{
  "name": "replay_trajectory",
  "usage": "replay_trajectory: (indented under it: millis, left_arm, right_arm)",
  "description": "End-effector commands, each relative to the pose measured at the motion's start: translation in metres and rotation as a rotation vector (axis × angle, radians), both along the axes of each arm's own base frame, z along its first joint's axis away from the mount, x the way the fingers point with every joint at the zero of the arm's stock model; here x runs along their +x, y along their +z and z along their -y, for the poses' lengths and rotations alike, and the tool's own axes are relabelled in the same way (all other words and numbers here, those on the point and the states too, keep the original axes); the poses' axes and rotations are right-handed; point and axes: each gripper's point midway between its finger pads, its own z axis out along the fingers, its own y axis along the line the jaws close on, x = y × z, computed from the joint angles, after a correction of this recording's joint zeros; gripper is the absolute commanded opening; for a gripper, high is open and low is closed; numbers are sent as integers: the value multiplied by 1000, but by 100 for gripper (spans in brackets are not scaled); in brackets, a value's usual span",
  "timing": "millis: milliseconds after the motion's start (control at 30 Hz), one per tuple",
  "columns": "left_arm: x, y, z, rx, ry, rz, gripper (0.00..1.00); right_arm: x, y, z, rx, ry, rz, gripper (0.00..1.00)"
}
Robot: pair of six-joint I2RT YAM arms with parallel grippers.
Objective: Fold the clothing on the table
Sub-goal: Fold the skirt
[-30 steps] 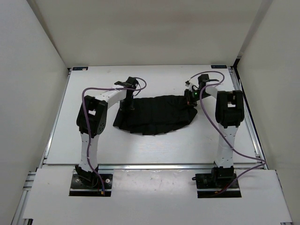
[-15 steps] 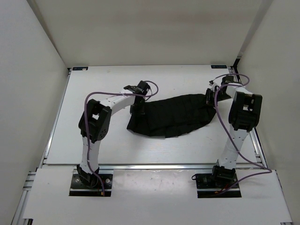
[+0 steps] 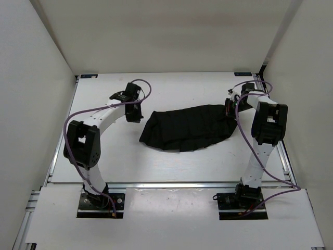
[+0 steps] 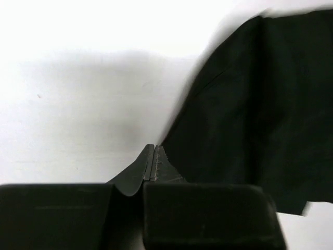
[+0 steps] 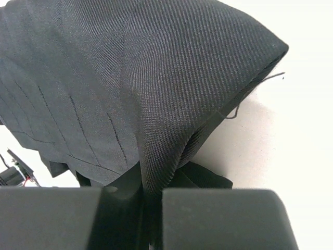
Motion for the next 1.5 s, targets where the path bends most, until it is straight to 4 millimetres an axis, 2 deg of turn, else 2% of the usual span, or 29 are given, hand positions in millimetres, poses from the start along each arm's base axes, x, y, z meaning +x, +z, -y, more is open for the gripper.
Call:
replay_trajectory:
  millis: [0,200,300,367,467,600,633,667,833,867,900,1000,1133,1200,1300,1467]
  left_arm:
    - [-17,-32,-5,56,-13,-55,0]
    - [-19,-61,-13,123,9,-55,0]
    - [-21,-69,-10,113,8,-73,0]
    - [-21,-71,1,58,-1,-76,0]
    - [-27,-76,9,23,-12,-91,0]
    - [-44,-85,24,-14,-47,-115,0]
    - [-49,-88,24,-18,-55,-126,0]
    - [-54,-91,24,-26,-51,-132,0]
    - [-60,-97,29,-32,-69,-148,0]
    - [-59,-96,30,-36,-64,-150,0]
    - [-60,-98,29,-32,-66,-153,0]
    - [-54,-93,30,-38,-70,-134,0]
    - [-52,-93,22,-36,-53,-140,0]
    - [-50,-91,23,-39,-54,-127,0]
    - [-51,-92,19,-41,-41,-129,0]
    - [-52,-90,19,-55,-46,-127,0]
  right_arm:
    - [13,21,1,-28,10,66,0]
    - [6,21,-9,-55,37,56,1]
    - [3,21,-12,-78,48,47,0]
    - [1,20,-14,-90,45,41,1]
    - [4,30,-12,-127,36,70,1]
    - [10,54,-16,-178,32,133,0]
    - [12,61,-28,-193,54,157,0]
    - [13,69,-31,-215,66,176,0]
    - [17,110,-79,-200,157,280,0]
    - [14,121,-95,-174,166,283,0]
    - [12,122,-110,-165,193,285,0]
    - [12,152,-150,-117,258,351,0]
    - [3,166,-200,-29,334,353,0]
    - [0,175,-216,24,357,352,0]
    - [-15,170,-240,121,399,309,0]
    - [-36,150,-278,232,475,232,1]
